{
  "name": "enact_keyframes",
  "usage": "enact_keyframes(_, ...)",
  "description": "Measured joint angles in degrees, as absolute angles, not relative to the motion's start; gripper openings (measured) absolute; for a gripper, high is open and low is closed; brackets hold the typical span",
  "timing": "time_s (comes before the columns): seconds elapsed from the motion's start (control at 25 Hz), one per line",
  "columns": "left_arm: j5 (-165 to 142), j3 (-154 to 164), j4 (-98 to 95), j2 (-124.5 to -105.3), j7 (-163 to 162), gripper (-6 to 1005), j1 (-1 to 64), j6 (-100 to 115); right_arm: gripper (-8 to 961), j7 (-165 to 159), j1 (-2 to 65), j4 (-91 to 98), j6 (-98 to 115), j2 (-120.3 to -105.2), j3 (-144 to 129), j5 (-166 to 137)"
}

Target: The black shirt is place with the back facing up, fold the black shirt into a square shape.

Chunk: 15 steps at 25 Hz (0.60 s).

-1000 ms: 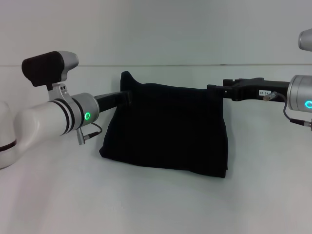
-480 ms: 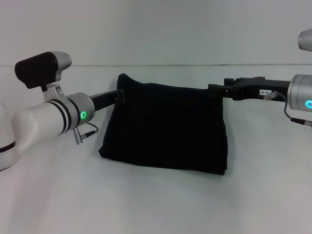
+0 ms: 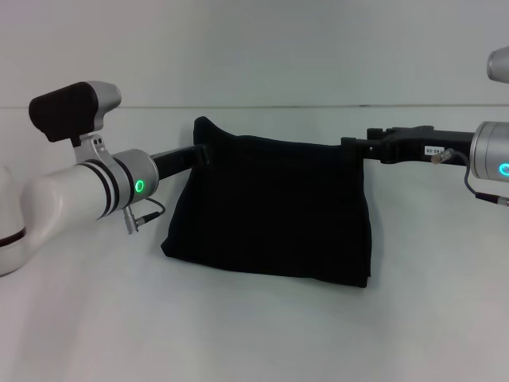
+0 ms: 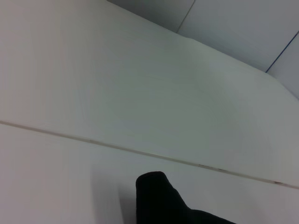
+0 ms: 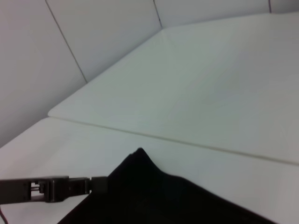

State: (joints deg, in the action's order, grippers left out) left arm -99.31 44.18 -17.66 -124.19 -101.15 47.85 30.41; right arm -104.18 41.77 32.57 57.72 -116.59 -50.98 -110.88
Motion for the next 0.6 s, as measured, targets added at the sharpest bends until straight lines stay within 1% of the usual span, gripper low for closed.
enact_keyframes(0.16, -99.3, 44.2, -17.7, -124.19, -101.6, 25, 47.8, 30.8, 657, -107.9, 42.4, 31.5, 57.8, -115.98, -51.0, -113.4)
enact_keyframes(0.4, -99.3, 44.1, -17.7, -124.12, -101.7, 31, 47.5, 31.6, 651, -112.1, 42.5, 31.4, 57.7, -115.64, -50.7, -116.6)
enact_keyframes(0.6, -99.3, 43.8, -17.9, -123.95, -101.9, 61, 47.1, 34.6, 646, -119.6, 42.2, 31.1, 58.4, -114.57, -50.9, -118.0)
